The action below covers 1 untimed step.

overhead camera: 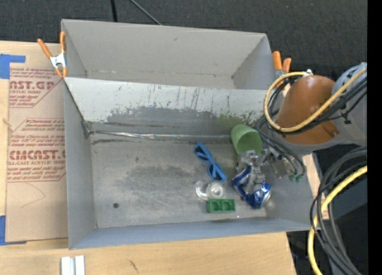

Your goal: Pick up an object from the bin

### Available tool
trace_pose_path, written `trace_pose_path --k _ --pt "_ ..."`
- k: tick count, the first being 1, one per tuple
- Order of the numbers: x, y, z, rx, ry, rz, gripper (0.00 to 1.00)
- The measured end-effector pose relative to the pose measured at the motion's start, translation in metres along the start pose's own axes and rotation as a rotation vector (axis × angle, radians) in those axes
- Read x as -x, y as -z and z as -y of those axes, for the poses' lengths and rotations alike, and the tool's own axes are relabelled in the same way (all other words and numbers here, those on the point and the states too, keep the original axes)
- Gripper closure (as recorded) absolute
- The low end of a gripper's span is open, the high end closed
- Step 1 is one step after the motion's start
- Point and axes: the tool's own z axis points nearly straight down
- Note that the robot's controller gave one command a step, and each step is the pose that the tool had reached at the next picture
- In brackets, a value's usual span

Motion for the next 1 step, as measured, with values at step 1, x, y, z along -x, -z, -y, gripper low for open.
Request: trace_pose_path --k 1 --pt "-0.0413 0.1399 0.0096 -0.003 0.019 0.004 1.00"
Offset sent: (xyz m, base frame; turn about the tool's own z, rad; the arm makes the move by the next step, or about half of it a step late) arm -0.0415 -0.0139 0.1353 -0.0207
